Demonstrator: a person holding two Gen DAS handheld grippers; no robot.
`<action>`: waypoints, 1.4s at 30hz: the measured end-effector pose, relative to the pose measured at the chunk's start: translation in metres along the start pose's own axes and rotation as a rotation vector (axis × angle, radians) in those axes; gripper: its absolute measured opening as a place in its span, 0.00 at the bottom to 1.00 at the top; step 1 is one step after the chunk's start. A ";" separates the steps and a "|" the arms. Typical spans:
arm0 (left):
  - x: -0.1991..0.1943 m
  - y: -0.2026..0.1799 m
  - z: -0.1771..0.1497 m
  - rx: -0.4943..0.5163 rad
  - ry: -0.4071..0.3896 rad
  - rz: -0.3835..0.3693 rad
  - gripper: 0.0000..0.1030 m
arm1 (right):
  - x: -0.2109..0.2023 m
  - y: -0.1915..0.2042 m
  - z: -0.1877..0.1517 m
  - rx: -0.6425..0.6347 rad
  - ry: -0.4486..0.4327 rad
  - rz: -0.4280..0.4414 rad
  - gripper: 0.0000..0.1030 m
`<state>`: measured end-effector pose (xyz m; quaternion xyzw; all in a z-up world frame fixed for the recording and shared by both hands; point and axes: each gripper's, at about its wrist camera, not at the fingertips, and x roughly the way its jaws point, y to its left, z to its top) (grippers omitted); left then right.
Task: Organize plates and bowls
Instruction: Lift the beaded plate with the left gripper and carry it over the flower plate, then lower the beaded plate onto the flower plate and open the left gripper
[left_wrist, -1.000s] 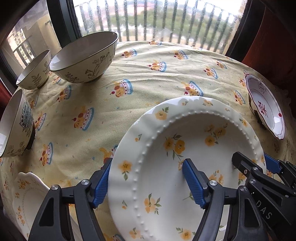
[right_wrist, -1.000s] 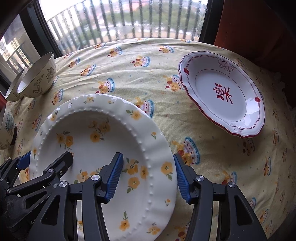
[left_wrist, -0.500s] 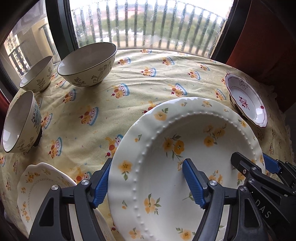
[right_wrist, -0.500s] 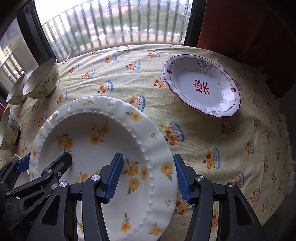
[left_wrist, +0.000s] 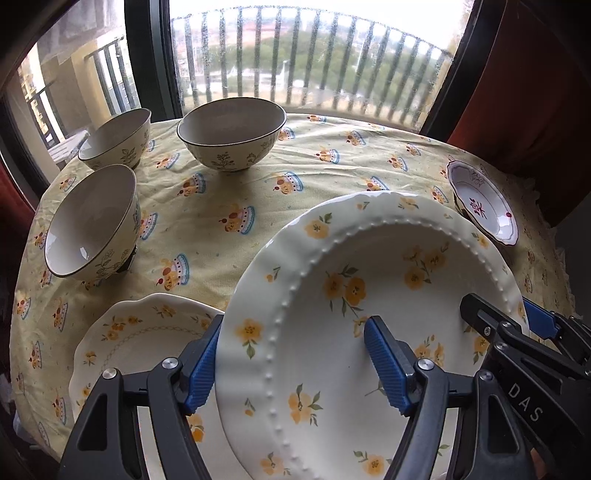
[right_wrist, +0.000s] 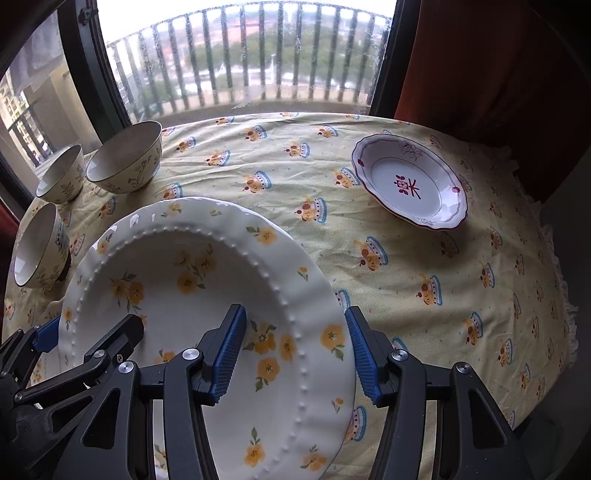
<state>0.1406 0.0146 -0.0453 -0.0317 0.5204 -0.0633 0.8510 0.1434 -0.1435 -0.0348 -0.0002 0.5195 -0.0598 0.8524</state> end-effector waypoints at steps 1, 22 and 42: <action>-0.002 0.004 -0.002 0.001 0.000 0.000 0.72 | -0.001 0.003 -0.002 0.003 0.002 0.001 0.58; -0.013 0.089 -0.051 -0.071 0.049 -0.025 0.72 | -0.013 0.094 -0.040 -0.071 0.032 -0.022 0.58; 0.002 0.124 -0.074 -0.092 0.097 -0.040 0.75 | 0.003 0.134 -0.051 -0.095 0.091 -0.052 0.57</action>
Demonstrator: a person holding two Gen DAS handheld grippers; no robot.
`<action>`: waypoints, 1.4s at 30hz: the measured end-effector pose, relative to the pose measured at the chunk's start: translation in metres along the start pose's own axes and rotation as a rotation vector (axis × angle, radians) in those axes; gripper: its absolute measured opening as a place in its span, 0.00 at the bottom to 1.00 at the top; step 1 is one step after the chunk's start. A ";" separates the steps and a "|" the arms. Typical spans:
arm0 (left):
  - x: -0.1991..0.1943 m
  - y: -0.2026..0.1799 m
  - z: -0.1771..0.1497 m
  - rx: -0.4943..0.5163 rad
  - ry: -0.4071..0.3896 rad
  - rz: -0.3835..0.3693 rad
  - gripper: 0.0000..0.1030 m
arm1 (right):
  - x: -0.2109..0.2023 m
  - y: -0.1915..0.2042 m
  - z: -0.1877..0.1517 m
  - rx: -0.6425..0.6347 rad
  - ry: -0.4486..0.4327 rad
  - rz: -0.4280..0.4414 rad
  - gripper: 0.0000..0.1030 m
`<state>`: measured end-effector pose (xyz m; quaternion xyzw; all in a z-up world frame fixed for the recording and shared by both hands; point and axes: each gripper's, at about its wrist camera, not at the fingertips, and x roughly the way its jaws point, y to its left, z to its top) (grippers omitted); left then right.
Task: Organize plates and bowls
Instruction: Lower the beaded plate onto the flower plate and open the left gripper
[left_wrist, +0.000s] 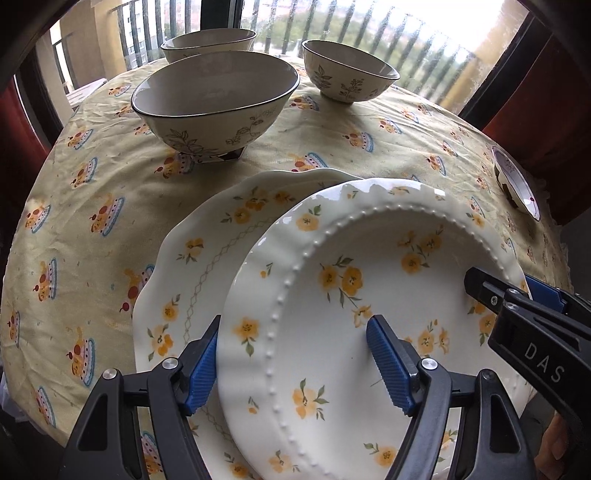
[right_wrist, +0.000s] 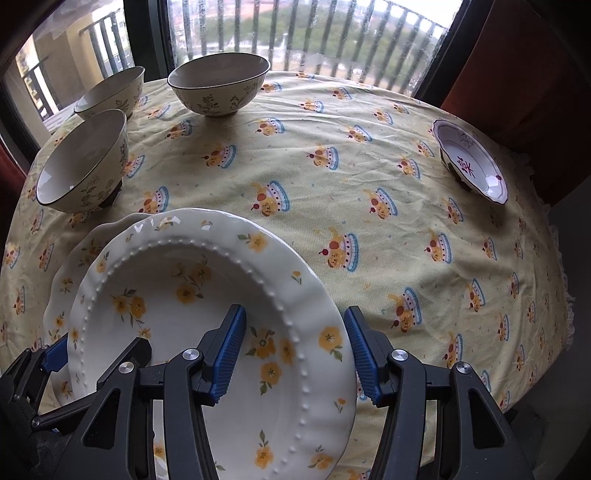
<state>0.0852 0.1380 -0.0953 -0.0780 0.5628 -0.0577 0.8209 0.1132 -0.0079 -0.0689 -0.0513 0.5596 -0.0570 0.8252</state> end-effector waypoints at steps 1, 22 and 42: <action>0.000 -0.001 0.000 0.006 -0.002 0.005 0.75 | 0.001 0.000 0.001 -0.004 0.000 -0.004 0.56; 0.002 -0.012 0.001 -0.005 0.007 0.184 0.81 | 0.005 0.006 -0.004 -0.050 0.004 0.032 0.55; -0.006 -0.039 0.008 0.191 -0.033 0.194 0.81 | -0.009 -0.015 -0.016 -0.008 0.005 0.147 0.36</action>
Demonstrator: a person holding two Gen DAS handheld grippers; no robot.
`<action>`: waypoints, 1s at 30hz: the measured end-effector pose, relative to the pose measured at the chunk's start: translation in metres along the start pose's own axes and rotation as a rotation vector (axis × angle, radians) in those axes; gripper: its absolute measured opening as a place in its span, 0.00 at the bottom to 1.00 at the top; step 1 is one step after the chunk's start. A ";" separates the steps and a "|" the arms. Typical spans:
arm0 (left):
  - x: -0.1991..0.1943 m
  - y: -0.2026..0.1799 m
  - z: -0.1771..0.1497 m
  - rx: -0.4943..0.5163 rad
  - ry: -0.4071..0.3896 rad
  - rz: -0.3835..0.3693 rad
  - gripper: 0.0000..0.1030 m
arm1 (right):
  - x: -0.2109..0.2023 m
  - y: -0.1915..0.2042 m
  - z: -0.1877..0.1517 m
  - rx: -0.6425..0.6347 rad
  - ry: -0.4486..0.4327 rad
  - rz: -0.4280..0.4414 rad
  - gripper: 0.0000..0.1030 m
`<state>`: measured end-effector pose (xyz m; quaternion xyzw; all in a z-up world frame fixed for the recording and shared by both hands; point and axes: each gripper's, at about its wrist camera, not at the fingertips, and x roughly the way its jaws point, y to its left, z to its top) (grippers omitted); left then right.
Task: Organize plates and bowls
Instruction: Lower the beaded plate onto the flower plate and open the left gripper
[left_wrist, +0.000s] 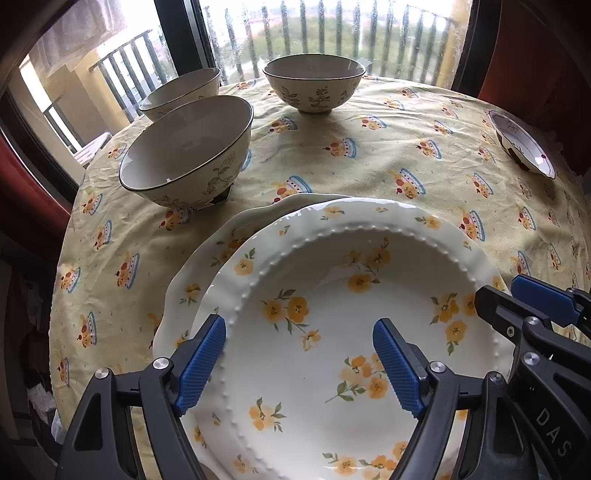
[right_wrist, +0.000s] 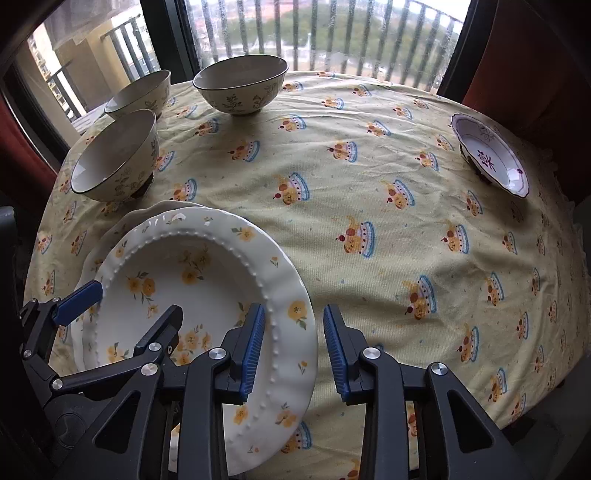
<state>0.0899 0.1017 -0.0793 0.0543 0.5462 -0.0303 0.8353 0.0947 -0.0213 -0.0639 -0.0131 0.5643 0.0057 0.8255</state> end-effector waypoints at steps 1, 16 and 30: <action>0.000 -0.002 0.000 0.016 0.002 0.005 0.81 | 0.001 0.000 -0.001 0.004 0.006 0.005 0.36; -0.005 0.010 -0.005 0.063 -0.024 -0.030 0.81 | 0.022 0.012 0.000 0.034 0.065 -0.022 0.38; -0.008 0.024 -0.002 0.050 -0.002 -0.108 0.84 | 0.025 0.017 0.003 0.077 0.080 0.017 0.45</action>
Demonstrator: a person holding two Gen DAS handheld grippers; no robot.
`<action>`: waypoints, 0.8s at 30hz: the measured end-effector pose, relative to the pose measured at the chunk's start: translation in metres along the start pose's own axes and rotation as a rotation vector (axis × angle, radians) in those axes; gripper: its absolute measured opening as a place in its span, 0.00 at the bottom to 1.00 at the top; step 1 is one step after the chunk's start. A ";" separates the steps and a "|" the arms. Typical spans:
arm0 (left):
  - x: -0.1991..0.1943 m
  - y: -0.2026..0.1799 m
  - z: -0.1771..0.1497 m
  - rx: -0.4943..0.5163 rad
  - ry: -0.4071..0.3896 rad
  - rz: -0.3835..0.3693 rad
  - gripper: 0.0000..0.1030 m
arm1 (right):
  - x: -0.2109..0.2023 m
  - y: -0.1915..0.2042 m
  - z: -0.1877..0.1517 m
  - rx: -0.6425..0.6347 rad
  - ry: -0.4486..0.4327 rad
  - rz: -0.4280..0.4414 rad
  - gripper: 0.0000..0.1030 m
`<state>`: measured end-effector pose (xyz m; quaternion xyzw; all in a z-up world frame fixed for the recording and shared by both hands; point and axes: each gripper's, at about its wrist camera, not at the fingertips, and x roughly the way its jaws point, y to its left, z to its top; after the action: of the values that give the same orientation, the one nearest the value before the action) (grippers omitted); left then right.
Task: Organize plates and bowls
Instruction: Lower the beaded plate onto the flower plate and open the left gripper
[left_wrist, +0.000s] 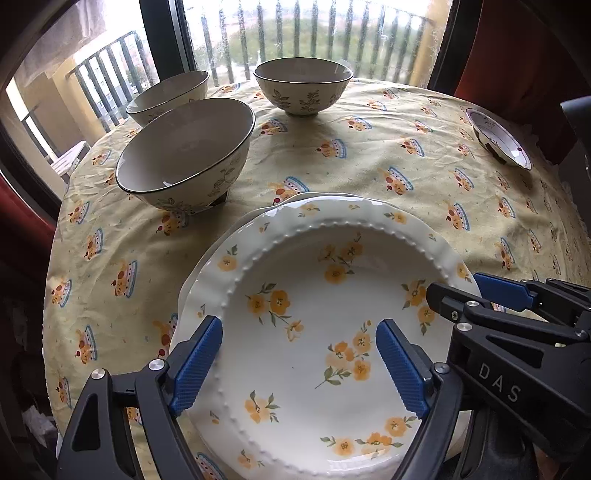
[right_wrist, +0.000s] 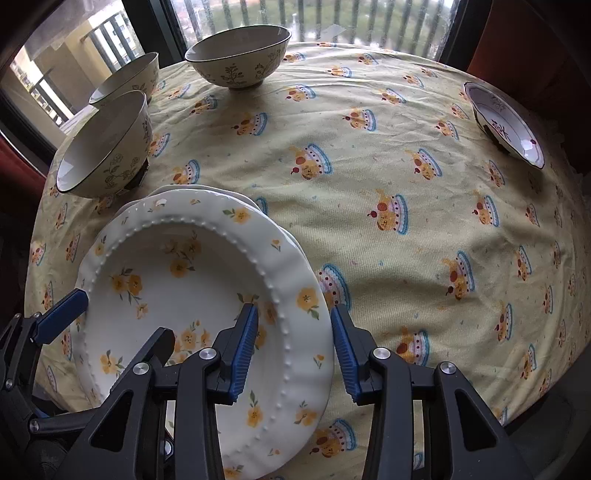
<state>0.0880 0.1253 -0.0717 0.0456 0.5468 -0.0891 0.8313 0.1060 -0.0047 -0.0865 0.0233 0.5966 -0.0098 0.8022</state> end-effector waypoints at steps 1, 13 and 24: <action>-0.001 0.001 0.000 -0.005 0.004 -0.001 0.84 | -0.003 -0.001 -0.001 0.004 -0.007 0.004 0.49; -0.010 -0.025 0.017 -0.020 -0.014 -0.009 0.84 | -0.035 -0.031 0.004 0.001 -0.106 0.046 0.76; -0.012 -0.096 0.053 -0.054 -0.034 0.010 0.85 | -0.050 -0.103 0.030 -0.014 -0.144 0.055 0.76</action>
<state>0.1117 0.0236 -0.0377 0.0241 0.5345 -0.0709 0.8418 0.1152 -0.1098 -0.0324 0.0333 0.5364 0.0151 0.8432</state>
